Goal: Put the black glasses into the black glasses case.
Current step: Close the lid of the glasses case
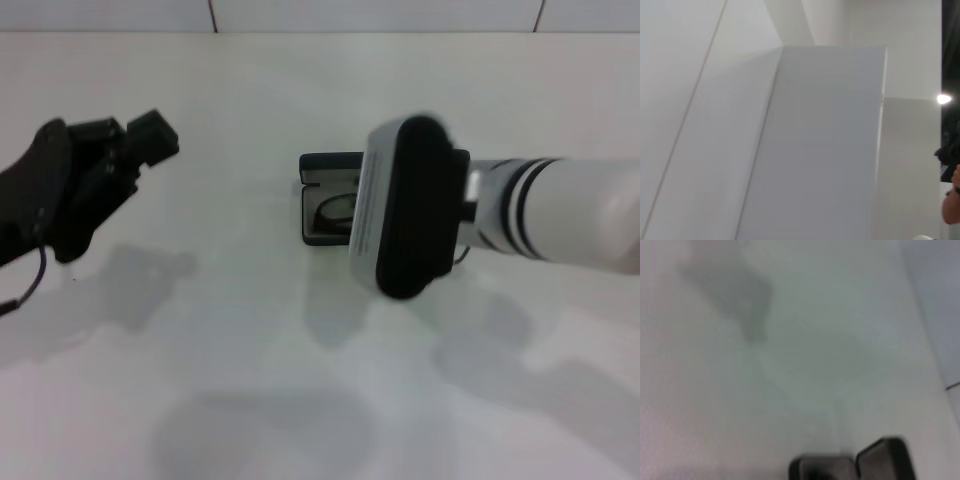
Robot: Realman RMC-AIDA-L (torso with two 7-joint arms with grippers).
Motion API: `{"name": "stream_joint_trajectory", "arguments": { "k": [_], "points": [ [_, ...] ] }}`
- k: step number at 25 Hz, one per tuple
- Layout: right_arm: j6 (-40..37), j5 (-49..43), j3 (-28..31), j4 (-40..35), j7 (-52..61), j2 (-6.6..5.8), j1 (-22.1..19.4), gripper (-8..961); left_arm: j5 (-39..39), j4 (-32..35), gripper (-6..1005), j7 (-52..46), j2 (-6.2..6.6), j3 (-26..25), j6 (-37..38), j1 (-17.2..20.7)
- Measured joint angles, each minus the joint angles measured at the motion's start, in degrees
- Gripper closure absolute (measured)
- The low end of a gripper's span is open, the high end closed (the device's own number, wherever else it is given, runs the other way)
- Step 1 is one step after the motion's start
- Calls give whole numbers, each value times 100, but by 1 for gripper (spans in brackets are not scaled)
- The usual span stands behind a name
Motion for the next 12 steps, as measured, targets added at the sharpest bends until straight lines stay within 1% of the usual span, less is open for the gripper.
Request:
{"name": "stream_joint_trajectory", "arguments": {
  "k": [3, 5, 7, 9, 10, 11, 12],
  "points": [
    [-85, 524, 355, -363, -30, -18, -245, 786, -19, 17, 946, -232, 75, -18, -149, -190],
    [-365, 1268, 793, -739, -265, -35, -519, 786, -25, 47, 946, -489, 129, -44, -360, -355],
    [-923, 2259, 1386, -1125, -700, -22, -822, 786, -2, 74, 946, -674, 168, -116, -589, -515],
    [-1781, 3520, 2212, -1487, -1243, -7, -1151, 786, 27, 95, 946, -783, 194, -171, -782, -645],
    [-1781, 3520, 2212, -1487, -1243, -7, -1151, 786, 30, 117, 944, -848, 206, -177, -885, -712],
    [-2155, 3950, 2551, -1566, -1399, -6, -1275, 786, 36, 146, 943, -940, 220, -180, -1030, -797],
    [-2388, 4159, 2771, -1582, -1497, -5, -1346, 786, 63, 174, 941, -1035, 229, -180, -1171, -900]
  ]
}}
